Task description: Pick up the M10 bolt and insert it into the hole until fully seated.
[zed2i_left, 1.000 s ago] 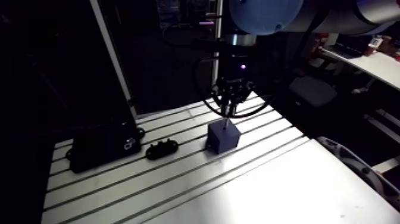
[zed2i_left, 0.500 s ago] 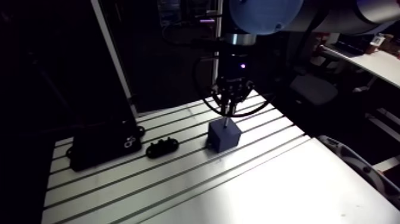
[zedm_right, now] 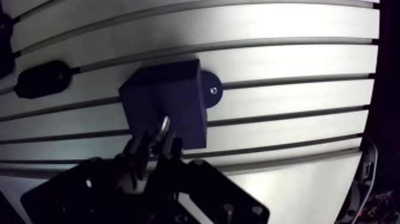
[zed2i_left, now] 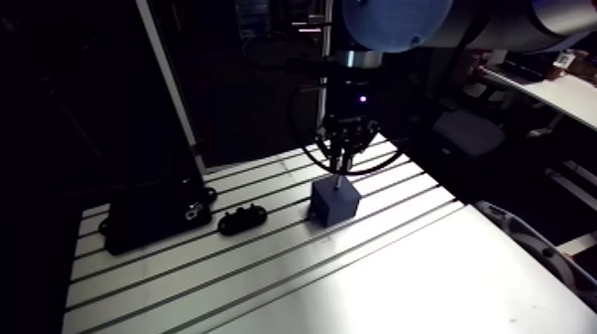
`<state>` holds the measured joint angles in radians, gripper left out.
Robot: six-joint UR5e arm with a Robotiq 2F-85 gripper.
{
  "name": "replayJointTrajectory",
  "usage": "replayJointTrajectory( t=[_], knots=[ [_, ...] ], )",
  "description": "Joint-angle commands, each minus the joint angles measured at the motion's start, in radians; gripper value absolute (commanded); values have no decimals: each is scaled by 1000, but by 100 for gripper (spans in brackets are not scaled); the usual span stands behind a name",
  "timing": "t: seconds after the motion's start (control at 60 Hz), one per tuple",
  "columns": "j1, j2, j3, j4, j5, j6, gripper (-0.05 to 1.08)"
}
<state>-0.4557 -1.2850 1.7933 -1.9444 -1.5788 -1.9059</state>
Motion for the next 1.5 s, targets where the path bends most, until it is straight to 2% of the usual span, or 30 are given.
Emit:
replayJointTrajectory(
  t=[0.017, 1.5],
  knots=[
    [0, 3, 1, 0, 0, 0, 108],
    [3, -4, 13, 0, 0, 0, 108]
  ],
)
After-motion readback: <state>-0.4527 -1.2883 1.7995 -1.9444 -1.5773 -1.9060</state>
